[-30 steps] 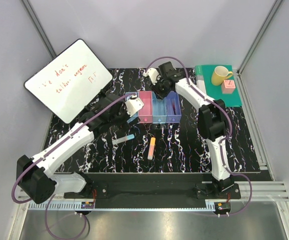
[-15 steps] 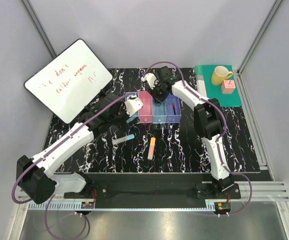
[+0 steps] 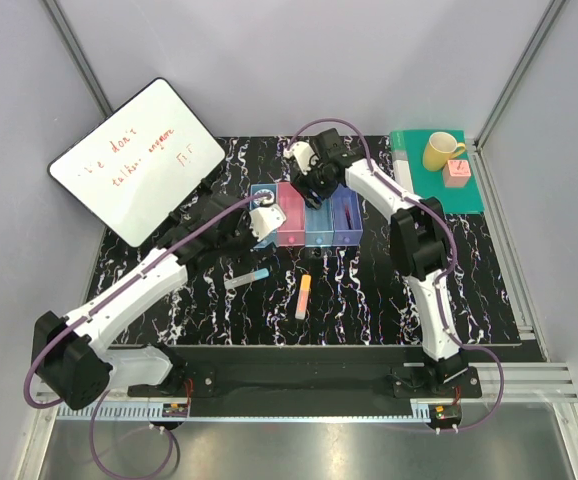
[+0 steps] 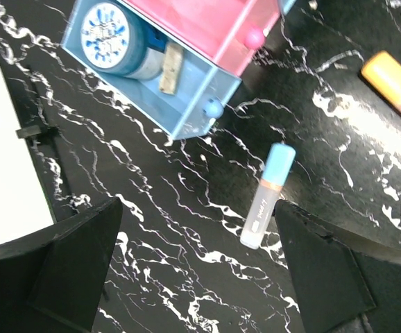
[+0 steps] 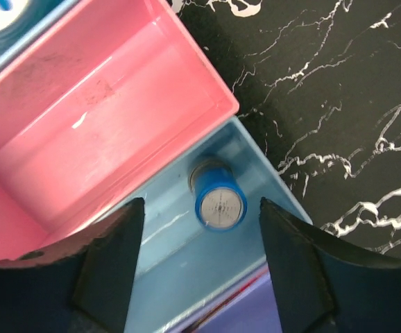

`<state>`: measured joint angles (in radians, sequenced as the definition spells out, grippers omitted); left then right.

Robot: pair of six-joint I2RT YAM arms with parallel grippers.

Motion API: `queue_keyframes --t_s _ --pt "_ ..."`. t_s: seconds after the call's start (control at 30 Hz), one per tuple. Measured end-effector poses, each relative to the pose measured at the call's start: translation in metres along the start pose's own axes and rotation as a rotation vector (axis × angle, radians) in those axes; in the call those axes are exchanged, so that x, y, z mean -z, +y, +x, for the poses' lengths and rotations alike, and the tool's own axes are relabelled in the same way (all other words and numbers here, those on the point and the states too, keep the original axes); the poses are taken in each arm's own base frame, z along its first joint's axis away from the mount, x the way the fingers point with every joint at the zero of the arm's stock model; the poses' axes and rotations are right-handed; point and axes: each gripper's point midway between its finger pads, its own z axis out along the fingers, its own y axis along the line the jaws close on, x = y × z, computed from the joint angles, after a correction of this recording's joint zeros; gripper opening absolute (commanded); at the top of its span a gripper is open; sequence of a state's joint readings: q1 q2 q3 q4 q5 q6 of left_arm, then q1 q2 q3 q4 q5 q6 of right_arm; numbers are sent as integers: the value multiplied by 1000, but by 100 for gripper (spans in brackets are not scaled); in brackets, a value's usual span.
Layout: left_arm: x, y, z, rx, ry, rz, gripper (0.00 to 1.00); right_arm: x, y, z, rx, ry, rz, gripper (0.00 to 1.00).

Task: Sort the stationery into containers
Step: Place the stationery in the storage box, then pick up the pen from the center of the board.

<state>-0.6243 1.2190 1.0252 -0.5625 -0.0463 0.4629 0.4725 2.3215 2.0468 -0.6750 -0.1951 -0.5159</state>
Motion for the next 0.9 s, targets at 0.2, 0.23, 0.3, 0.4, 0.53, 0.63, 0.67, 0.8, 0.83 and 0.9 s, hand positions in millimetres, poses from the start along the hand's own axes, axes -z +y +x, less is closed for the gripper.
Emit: queue_keyframes --t_s 0.2,0.23,0.3,0.4,0.53,0.63,0.67,0.8,0.83,0.9 --pt "-10 -12 24 -64 47 40 99 46 1 -23 -29 -65 31 81" --pt "-13 -16 31 -78 63 49 99 59 1 -29 -37 -87 40 81" --pt "-17 -21 44 -106 91 68 99 90 3 -41 -58 -133 61 81" --pt "-23 -31 59 -160 119 111 99 139 6 -59 -86 -215 91 81" --pt "-32 -43 70 -239 136 188 99 192 13 -75 -108 -305 118 82" --pt "-41 -52 74 -285 139 252 99 214 16 -81 -120 -344 128 82" --pt "-45 -57 76 -303 140 282 99 216 17 -81 -124 -346 127 82" --pt "-58 -70 85 -341 160 367 99 214 21 -74 -137 -323 117 82" --pt "-62 -73 88 -346 170 387 99 212 22 -71 -141 -313 113 82" --pt "-69 -78 93 -349 191 420 99 211 24 -68 -145 -303 104 82"
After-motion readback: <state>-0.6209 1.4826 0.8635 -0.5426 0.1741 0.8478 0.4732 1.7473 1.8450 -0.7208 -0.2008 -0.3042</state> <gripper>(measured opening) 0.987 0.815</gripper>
